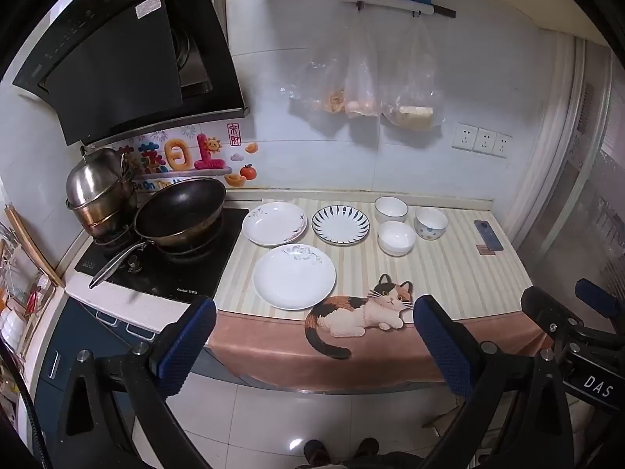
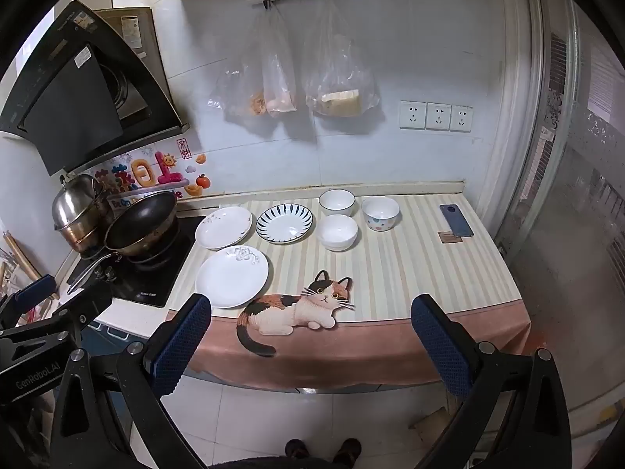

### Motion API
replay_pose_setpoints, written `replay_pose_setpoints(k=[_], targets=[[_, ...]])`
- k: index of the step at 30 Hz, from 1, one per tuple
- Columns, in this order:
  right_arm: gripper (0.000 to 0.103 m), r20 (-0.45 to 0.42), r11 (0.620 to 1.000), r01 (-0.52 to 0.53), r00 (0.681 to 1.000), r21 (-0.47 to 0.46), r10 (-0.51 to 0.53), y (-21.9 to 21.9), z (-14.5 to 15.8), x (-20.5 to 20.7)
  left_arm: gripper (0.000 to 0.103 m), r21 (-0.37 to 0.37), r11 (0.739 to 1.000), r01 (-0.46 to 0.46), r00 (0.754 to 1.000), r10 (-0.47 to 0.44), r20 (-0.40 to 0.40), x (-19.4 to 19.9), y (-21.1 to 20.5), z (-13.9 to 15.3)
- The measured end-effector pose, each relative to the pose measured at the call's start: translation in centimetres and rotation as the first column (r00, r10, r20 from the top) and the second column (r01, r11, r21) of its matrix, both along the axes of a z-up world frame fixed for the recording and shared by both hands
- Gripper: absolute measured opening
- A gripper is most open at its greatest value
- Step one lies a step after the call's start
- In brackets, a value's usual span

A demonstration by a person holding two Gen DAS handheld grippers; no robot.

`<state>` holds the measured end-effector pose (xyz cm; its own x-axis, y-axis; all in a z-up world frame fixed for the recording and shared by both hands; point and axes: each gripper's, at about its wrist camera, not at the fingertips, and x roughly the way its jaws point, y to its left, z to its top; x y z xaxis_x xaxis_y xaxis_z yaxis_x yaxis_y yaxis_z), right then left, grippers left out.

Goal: Organize plates and bowls

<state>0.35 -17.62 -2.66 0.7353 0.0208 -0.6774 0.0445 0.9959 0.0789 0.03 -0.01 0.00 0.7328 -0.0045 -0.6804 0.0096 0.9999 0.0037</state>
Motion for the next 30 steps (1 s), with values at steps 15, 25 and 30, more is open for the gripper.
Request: replay_pose_setpoints(k=[15, 25, 30], targets=[[0.103, 0.005, 1.000, -0.002, 1.000, -0.004, 0.002, 0.2, 0.0, -0.3, 0.103, -0.007, 1.000, -0.005, 1.000, 0.005, 0.007, 0.0, -0.5, 0.1], [0.103, 0.003, 1.000, -0.003, 1.000, -0.007, 0.003, 0.2, 0.0, -0.3, 0.103, -0.019, 1.000, -0.005, 1.000, 0.005, 0.005, -0.2, 0.6, 0.0], [0.103, 0.003, 1.000, 0.002, 1.000, -0.008, -0.002, 0.3, 0.1, -0.1, 0.103, -0.019, 1.000, 0.001, 1.000, 0.000, 0.005, -0.2, 0.8, -0.1]])
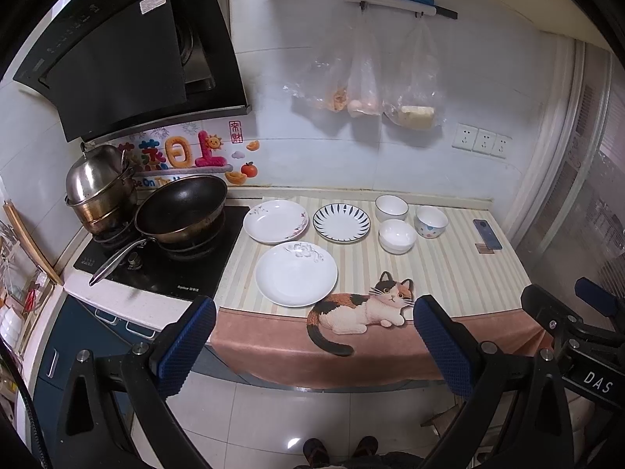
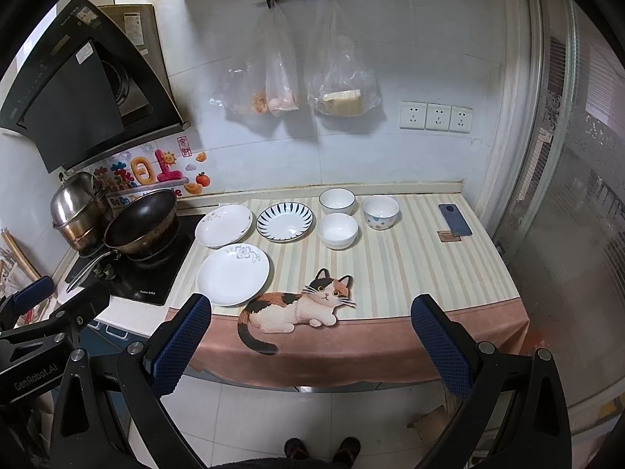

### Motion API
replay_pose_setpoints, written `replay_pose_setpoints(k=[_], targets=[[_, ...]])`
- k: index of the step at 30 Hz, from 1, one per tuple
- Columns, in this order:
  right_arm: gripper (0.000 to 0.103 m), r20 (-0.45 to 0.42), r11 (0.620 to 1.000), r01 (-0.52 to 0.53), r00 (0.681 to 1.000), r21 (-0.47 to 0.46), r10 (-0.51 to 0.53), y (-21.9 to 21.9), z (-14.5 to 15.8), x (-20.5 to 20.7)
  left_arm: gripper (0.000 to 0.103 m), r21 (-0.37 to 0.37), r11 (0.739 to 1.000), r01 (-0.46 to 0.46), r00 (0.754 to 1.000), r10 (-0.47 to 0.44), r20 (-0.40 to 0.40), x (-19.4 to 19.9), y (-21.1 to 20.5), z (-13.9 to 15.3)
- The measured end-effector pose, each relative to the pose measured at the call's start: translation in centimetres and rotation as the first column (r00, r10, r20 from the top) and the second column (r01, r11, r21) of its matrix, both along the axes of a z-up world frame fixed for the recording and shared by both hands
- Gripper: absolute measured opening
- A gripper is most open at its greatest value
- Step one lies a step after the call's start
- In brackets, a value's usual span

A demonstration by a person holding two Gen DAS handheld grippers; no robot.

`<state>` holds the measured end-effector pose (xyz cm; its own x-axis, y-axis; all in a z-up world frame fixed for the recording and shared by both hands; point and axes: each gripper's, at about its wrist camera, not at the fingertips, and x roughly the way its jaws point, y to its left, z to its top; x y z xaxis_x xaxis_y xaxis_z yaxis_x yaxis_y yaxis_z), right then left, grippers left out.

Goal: Organize plates and bowls

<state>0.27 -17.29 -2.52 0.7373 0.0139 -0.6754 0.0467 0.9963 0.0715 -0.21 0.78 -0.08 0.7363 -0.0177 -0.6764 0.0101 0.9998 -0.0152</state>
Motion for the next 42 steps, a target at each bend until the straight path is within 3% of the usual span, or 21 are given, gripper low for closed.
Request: replay_pose_setpoints(k=[42], targets=[[0.103, 0.001, 1.000, 0.013, 1.000, -0.001, -0.013, -0.7, 0.1, 1.0, 0.103, 0.004, 1.000, -0.001, 1.000, 0.001, 0.006, 1.5, -0.7, 0.1]])
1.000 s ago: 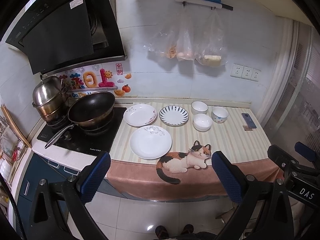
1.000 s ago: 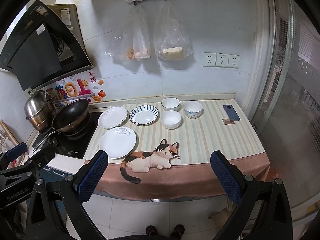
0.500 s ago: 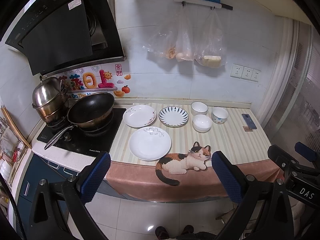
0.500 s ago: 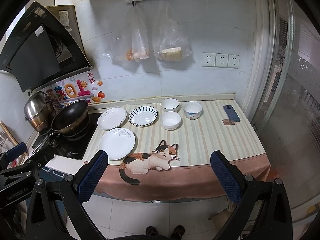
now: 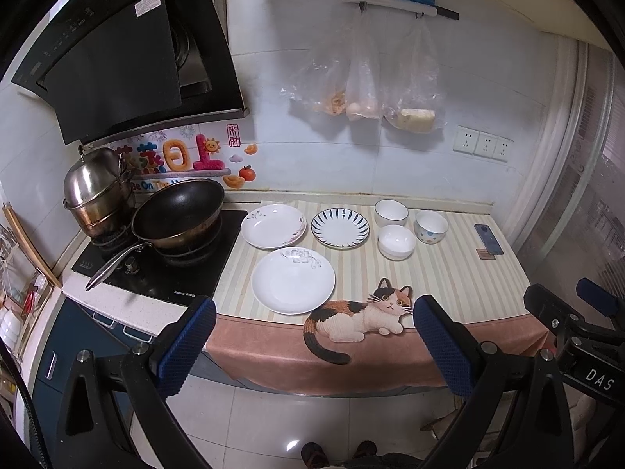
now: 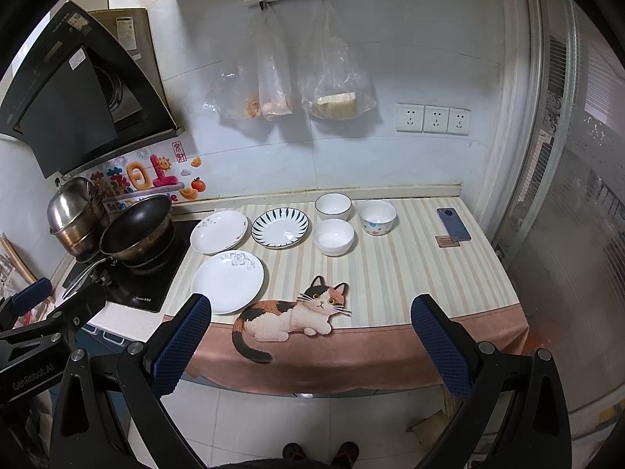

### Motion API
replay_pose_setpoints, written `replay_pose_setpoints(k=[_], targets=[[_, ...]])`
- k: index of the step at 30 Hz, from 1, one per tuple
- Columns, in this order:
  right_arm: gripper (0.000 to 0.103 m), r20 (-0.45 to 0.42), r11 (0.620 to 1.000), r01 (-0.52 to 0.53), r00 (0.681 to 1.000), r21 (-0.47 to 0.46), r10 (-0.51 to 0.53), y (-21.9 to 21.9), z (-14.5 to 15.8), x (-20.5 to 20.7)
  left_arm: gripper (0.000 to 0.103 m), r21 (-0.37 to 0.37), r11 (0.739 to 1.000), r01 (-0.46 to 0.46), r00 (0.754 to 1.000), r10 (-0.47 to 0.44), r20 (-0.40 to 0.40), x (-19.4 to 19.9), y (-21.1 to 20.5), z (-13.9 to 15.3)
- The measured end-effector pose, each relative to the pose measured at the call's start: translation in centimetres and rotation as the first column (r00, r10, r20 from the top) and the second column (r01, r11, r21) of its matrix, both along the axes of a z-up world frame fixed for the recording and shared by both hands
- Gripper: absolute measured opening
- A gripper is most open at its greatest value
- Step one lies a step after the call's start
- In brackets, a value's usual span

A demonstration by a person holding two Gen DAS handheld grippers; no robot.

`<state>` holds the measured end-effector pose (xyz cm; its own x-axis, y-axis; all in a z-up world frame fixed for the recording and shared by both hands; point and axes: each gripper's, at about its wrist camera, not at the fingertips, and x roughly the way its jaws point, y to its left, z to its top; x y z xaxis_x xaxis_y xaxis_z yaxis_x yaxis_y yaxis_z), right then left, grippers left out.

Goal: Organize plates and bowls

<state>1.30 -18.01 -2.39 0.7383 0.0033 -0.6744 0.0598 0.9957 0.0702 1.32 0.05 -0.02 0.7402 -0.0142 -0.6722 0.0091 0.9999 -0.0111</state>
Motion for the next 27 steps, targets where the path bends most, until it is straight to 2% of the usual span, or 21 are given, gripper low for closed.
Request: replay_pose_setpoints(k=[17, 23, 27], targets=[[0.103, -0.012, 1.000, 0.002, 1.000, 0.007, -0.002, -0.3, -0.7, 0.7, 0.103, -0.004, 1.000, 0.002, 1.000, -0.002, -0.004, 0.1, 0.0, -0.7], [0.103, -0.020, 1.000, 0.013, 1.000, 0.012, -0.013, -0.1, -1.1, 1.2, 0.103, -0.011, 1.000, 0.006, 1.000, -0.006, -0.018, 1.2, 0.3, -1.6], [0.103, -0.029, 0.998, 0.030, 0.999, 0.048, -0.029, -0.2, -2.2, 2.9, 0.103, -0.022, 1.000, -0.008, 1.000, 0.008, 0.001, 2.4, 1.5, -2.2]])
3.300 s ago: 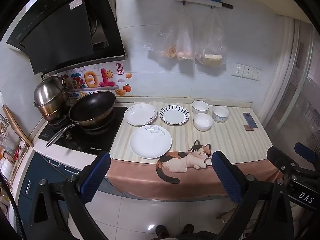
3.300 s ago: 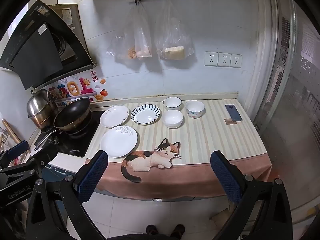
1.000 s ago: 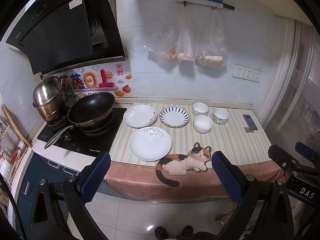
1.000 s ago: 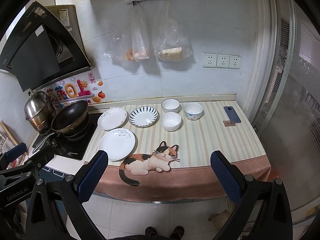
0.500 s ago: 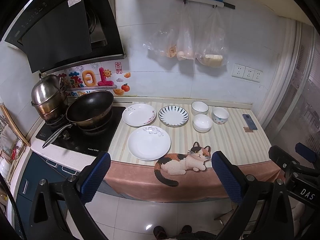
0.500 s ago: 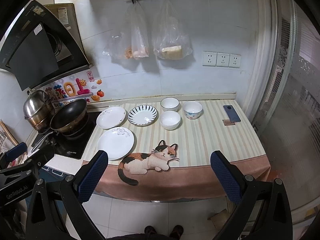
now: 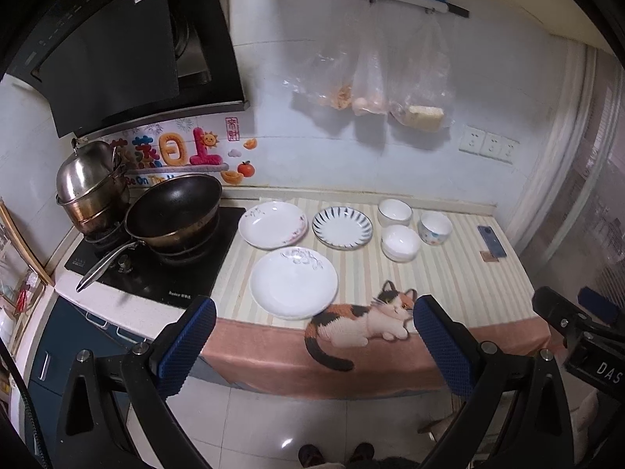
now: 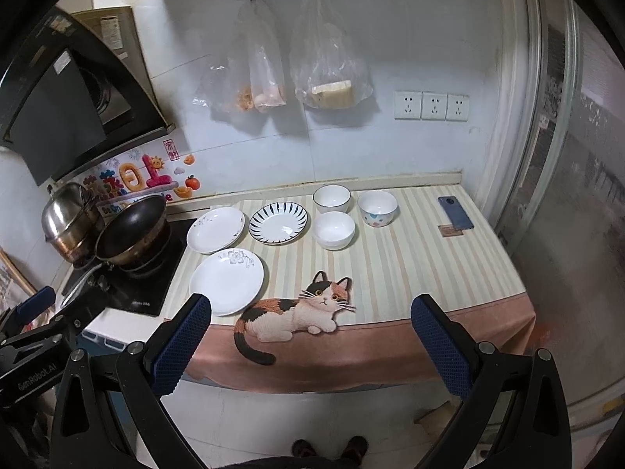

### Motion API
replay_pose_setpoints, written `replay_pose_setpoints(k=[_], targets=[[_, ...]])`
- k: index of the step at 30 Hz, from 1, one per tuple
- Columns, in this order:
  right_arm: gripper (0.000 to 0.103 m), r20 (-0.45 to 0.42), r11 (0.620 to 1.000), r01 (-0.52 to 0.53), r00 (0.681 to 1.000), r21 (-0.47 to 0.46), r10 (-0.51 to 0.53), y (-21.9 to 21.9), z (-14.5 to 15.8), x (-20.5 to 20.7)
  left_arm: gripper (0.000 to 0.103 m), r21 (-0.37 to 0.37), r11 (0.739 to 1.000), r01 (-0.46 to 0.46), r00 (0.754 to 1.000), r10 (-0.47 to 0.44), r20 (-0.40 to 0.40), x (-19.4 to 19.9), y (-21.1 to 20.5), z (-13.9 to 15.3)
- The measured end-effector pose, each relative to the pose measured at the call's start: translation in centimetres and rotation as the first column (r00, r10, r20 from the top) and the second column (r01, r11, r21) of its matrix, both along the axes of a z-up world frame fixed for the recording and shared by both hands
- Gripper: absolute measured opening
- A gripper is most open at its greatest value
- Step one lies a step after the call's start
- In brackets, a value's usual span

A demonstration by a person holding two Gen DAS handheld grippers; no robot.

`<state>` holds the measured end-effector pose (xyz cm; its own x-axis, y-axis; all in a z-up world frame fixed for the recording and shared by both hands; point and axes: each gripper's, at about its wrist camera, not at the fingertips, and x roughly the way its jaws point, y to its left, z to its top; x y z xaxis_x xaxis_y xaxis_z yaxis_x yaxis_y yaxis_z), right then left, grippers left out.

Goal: Organize plates and bowls

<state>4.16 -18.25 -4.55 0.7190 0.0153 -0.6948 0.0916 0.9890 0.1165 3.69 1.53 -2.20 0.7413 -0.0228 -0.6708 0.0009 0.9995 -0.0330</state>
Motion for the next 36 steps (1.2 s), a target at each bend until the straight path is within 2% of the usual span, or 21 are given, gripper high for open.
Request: replay_pose_setpoints(k=[4, 7, 11, 14, 18, 20, 21, 22, 24, 29, 32, 35, 36], targets=[[0.103, -0.038, 0.998, -0.005, 0.999, 0.055, 0.007, 0.3, -2.5, 3.2, 0.103, -0.021, 1.000, -0.001, 1.000, 0.000, -0.002, 3.3, 2.2, -2.1], [0.103, -0.079, 0.997, -0.026, 0.996, 0.074, 0.032, 1.2, -5.1, 6.2, 0.103, -0.002, 1.000, -0.015, 0.998, 0.015, -0.057, 6.6, 3.6, -5.0], [0.103, -0.148, 0.992, -0.083, 0.984, 0.096, 0.097, 2.6, -9.7, 11.3, 0.103, 0.016, 0.999, -0.051, 0.988, 0.053, -0.144, 11.1, 5.4, -9.0], [0.103, -0.217, 0.980, -0.136, 0.962, 0.144, 0.165, 3.7, -14.5, 16.1, 0.103, 0.013, 0.997, -0.079, 0.977, 0.080, -0.200, 14.5, 6.8, -12.3], [0.103, -0.286, 0.948, -0.194, 0.921, 0.252, 0.264, 4.8, -20.6, 21.6, 0.103, 0.015, 0.995, -0.100, 0.944, 0.100, -0.314, 19.5, 8.0, -17.5], [0.102, -0.317, 0.928, -0.222, 0.894, 0.298, 0.316, 5.6, -24.1, 24.6, 0.102, -0.001, 0.994, -0.107, 0.913, 0.098, -0.396, 22.0, 8.6, -20.7], [0.101, -0.337, 0.925, -0.226, 0.883, 0.307, 0.327, 5.9, -25.1, 25.5, 0.102, -0.005, 0.994, -0.112, 0.906, 0.100, -0.411, 22.6, 8.7, -21.5], [0.100, -0.357, 0.917, -0.234, 0.867, 0.323, 0.347, 6.3, -26.6, 27.0, 0.102, 0.001, 0.992, -0.123, 0.889, 0.111, -0.444, 23.8, 8.9, -23.0], [0.100, -0.378, 0.908, -0.242, 0.849, 0.341, 0.368, 6.8, -29.0, 29.1, 0.100, 0.002, 0.991, -0.130, 0.872, 0.116, -0.475, 25.6, 9.3, -25.2], [0.089, -0.451, 0.885, -0.237, 0.790, 0.401, 0.416, 8.1, -34.6, 33.8, 0.099, -0.002, 0.989, -0.151, 0.829, 0.125, -0.545, 29.1, 10.5, -29.5], [0.086, -0.474, 0.873, -0.228, 0.766, 0.432, 0.435, 8.9, -36.9, 35.9, 0.093, -0.026, 0.985, -0.170, 0.806, 0.124, -0.578, 30.6, 11.4, -31.7], [0.081, -0.481, 0.861, -0.224, 0.752, 0.457, 0.451, 9.5, -38.5, 38.0, 0.077, -0.056, 0.982, -0.182, 0.785, 0.111, -0.609, 31.5, 12.1, -33.4], [0.078, -0.481, 0.858, -0.223, 0.750, 0.463, 0.455, 9.7, -38.7, 38.3, 0.075, -0.071, 0.980, -0.184, 0.784, 0.103, -0.613, 31.7, 12.2, -33.8]])
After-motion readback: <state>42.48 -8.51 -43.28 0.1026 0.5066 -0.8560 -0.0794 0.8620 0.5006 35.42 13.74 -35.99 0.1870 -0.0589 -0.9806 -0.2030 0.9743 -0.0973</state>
